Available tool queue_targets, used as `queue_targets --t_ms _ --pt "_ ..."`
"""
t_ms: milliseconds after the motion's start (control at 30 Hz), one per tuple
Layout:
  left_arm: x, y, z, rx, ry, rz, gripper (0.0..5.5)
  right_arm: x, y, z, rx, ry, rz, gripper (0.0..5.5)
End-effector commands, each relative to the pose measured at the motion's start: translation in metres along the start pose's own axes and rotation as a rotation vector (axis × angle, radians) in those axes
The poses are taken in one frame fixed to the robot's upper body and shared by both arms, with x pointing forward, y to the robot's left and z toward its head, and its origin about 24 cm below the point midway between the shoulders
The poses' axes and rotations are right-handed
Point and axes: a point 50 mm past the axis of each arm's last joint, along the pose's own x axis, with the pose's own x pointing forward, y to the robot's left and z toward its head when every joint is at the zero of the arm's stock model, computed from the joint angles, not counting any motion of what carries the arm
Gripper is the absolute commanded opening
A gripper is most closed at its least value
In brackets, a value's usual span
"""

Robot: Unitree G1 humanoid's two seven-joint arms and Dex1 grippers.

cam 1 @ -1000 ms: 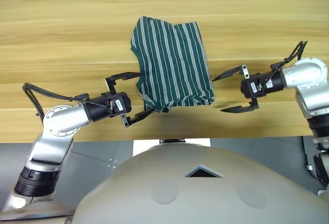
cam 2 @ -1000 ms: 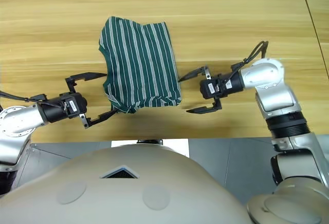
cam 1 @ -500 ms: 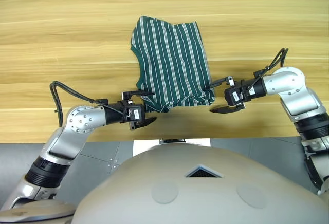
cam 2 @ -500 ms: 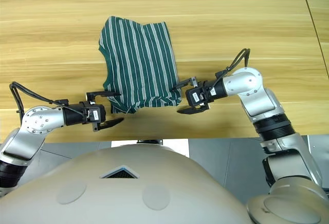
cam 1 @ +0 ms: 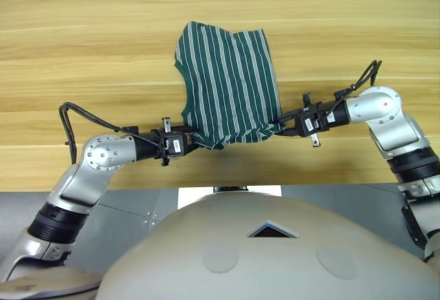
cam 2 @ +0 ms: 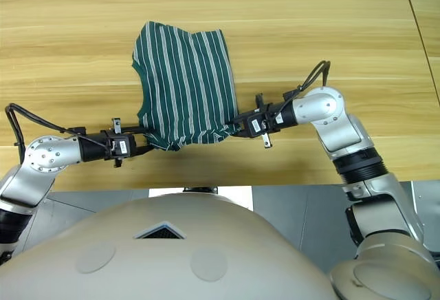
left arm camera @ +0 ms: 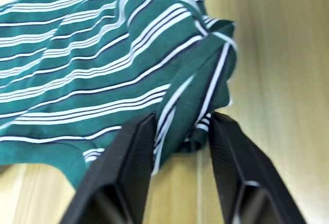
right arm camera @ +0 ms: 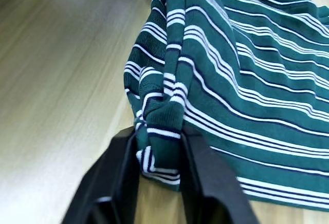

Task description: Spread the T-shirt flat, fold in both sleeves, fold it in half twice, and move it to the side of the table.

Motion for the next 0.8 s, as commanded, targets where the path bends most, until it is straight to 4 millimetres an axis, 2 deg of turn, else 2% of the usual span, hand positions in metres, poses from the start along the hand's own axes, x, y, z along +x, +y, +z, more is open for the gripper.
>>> queue_targets --t_ms 33,67,200,300,367,533,633,733,800 --pt "0.005 -0.009 -0.021 -0.069 0.081 -0.042 0.89 -0.002 -0.009 0.006 -0.026 -0.01 -0.01 0.39" --pt "0.004 -0.009 -0.022 -0.074 0.086 -0.043 0.68 -0.003 -0.01 0.007 -0.024 -0.013 -0.012 0.23" --pt "0.0 -0.013 -0.02 -0.098 0.051 -0.06 0.09 -0.005 -0.008 0.008 0.003 -0.043 -0.01 0.19" --pt "-0.002 -0.018 -0.004 -0.144 -0.081 -0.069 0.03 -0.008 -0.009 0.008 0.03 -0.055 0.006 0.19" --pt "-0.01 -0.02 0.004 -0.179 -0.153 -0.06 0.01 -0.013 -0.006 0.006 0.056 -0.047 0.032 0.19" --pt "-0.027 -0.017 0.012 -0.229 -0.243 -0.006 0.0 -0.028 -0.001 0.009 0.093 -0.053 0.068 0.19" --pt "-0.027 -0.006 0.013 -0.25 -0.293 0.044 0.0 -0.038 -0.011 0.018 0.126 -0.113 0.061 0.19" --pt "-0.028 0.013 0.007 -0.311 -0.355 0.097 0.0 -0.05 -0.038 0.02 0.161 -0.1 0.071 0.19" --pt "-0.029 0.025 0.001 -0.357 -0.395 0.125 0.0 -0.053 -0.063 0.024 0.192 -0.114 0.087 0.19"
